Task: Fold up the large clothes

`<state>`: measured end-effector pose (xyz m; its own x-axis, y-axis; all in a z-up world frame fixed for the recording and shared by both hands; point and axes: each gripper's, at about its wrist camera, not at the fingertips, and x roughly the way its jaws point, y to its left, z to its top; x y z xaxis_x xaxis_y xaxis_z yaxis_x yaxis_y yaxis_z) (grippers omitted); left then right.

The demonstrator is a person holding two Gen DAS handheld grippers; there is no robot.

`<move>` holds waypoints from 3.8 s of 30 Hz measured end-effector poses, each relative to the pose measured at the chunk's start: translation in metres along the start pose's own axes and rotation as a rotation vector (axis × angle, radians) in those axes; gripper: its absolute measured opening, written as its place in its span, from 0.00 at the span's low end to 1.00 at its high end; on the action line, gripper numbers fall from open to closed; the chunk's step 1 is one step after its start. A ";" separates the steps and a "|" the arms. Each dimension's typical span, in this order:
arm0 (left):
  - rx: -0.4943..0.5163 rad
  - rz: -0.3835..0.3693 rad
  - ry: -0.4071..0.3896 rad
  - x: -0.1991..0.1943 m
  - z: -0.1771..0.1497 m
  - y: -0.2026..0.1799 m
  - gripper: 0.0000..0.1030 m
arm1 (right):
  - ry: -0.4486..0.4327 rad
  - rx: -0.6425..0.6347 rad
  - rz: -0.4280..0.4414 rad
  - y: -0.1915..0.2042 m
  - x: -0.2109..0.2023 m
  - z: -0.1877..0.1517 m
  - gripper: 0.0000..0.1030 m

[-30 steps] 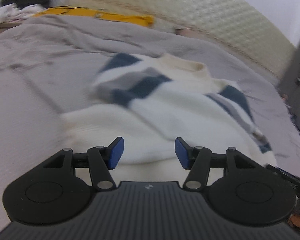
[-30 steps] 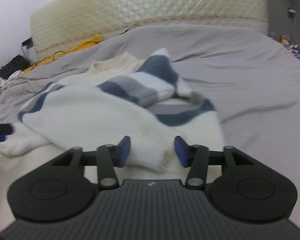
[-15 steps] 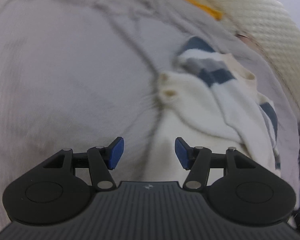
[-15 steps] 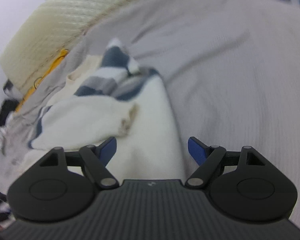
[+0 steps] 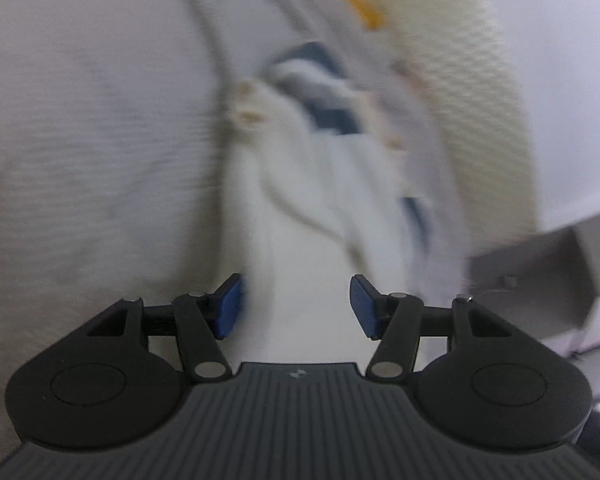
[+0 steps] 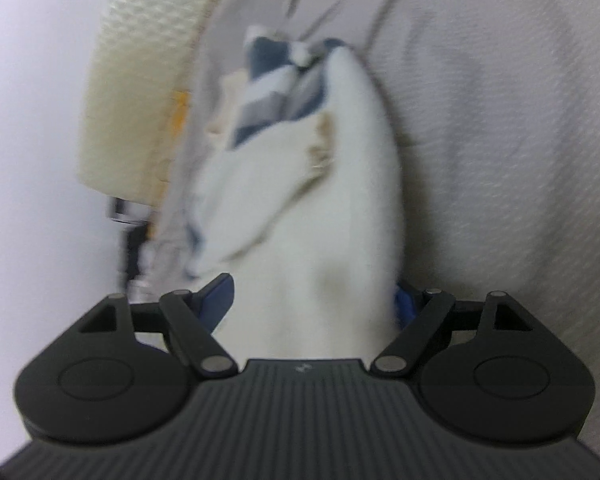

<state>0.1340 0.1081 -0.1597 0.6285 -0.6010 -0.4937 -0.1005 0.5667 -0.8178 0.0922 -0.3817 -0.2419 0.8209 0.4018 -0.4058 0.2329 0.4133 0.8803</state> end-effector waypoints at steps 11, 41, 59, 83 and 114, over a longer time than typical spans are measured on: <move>-0.006 0.176 0.127 -0.003 -0.032 -0.001 0.61 | 0.017 0.014 -0.038 0.002 -0.002 -0.002 0.79; -0.018 -0.074 -0.072 -0.095 0.010 -0.050 0.07 | -0.003 -0.062 0.250 0.048 -0.031 -0.001 0.10; 0.107 -0.299 -0.214 -0.276 -0.039 -0.112 0.07 | -0.061 -0.310 0.484 0.151 -0.157 -0.032 0.10; 0.105 -0.125 -0.296 0.019 0.092 -0.094 0.08 | -0.152 -0.059 0.181 0.095 0.058 0.084 0.10; 0.316 -0.080 -0.212 0.097 0.120 -0.074 0.77 | -0.017 -0.159 0.110 0.067 0.133 0.114 0.75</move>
<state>0.2954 0.0753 -0.1117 0.7737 -0.5391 -0.3329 0.1768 0.6882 -0.7037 0.2767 -0.3938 -0.2088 0.8460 0.4379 -0.3042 0.0573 0.4925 0.8684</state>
